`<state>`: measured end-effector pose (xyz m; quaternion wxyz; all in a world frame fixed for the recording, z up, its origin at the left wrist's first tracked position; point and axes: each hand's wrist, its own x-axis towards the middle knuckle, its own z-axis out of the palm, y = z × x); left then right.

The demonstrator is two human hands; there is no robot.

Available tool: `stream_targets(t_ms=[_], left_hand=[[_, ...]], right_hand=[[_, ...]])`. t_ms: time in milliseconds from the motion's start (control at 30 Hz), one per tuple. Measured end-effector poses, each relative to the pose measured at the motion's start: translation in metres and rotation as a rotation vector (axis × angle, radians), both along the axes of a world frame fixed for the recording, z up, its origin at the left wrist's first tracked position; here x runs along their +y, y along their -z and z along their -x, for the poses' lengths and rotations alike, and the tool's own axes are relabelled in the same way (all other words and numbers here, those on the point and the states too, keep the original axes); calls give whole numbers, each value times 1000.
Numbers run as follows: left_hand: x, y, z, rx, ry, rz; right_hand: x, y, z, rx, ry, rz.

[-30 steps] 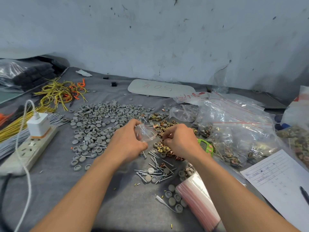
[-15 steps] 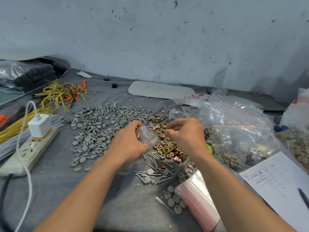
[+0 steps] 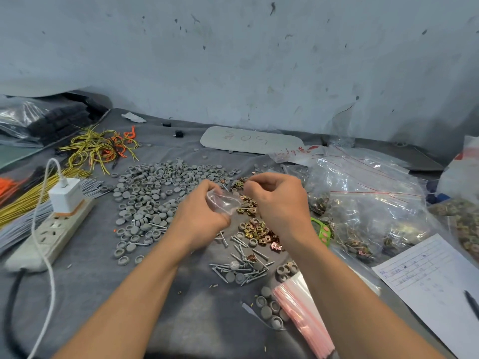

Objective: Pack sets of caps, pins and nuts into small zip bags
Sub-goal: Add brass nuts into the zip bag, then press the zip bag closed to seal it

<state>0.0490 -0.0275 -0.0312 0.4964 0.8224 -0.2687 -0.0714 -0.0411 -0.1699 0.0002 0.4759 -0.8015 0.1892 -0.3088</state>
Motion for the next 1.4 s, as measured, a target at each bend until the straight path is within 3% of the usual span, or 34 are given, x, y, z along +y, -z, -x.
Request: stream_targets(t_ms=[133,233,400,567,733,800,967,1267,1400], left_hand=[[4,-8,2,113,-86,221],[7,-16,5,32,-85,183],[18,-21,5,14,7,107],[33,-24,-4,210,74,177],[36,-19,-11,277,86,224],[36,-19,-12,299,85,243],[33,-16,-15,348,84,256],[36,-20,-17,418,-76,537],[34,-22,-14,414,-81,571]], right_hand=[[15,1,7,155,-223,-75],[30,3,6,170,-290,-77],[29,6,-1,119,-182,-18],[26,5,0,194,-154,-33],[40,12,1,275,-220,322],[47,13,-1,268,-238,375],[44,10,-5,212,-183,325],[14,-5,8,145,-245,-131],[11,-6,9,99,-217,-204]])
